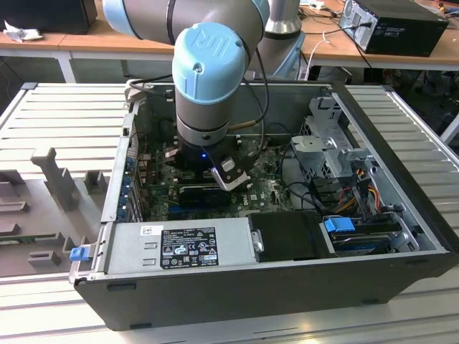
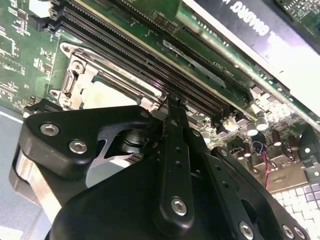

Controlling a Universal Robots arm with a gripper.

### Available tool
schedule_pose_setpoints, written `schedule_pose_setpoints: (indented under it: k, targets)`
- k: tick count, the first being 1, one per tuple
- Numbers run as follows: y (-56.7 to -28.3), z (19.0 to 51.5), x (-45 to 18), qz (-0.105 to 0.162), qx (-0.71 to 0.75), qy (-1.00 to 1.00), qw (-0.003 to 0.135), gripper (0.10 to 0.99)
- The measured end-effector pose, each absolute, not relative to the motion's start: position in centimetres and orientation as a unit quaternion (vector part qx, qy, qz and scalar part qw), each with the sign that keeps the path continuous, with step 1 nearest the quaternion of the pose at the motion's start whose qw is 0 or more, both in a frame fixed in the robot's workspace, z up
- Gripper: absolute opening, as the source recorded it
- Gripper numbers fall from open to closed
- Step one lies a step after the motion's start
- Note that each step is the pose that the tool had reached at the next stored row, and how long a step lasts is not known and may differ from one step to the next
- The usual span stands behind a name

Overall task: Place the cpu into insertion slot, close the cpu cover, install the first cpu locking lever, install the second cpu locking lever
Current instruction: 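Install the second cpu locking lever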

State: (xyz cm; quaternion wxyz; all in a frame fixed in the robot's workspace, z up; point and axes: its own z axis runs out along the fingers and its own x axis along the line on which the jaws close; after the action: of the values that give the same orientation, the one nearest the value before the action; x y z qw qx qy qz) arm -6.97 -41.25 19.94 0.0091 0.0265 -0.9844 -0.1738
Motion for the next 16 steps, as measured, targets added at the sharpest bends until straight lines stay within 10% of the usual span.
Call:
schedule_pose_setpoints:
  k: [16]
  targets:
    - [-40.43, 19.27, -7.53, -0.183, 0.027, -0.983, 0.009, 0.106]
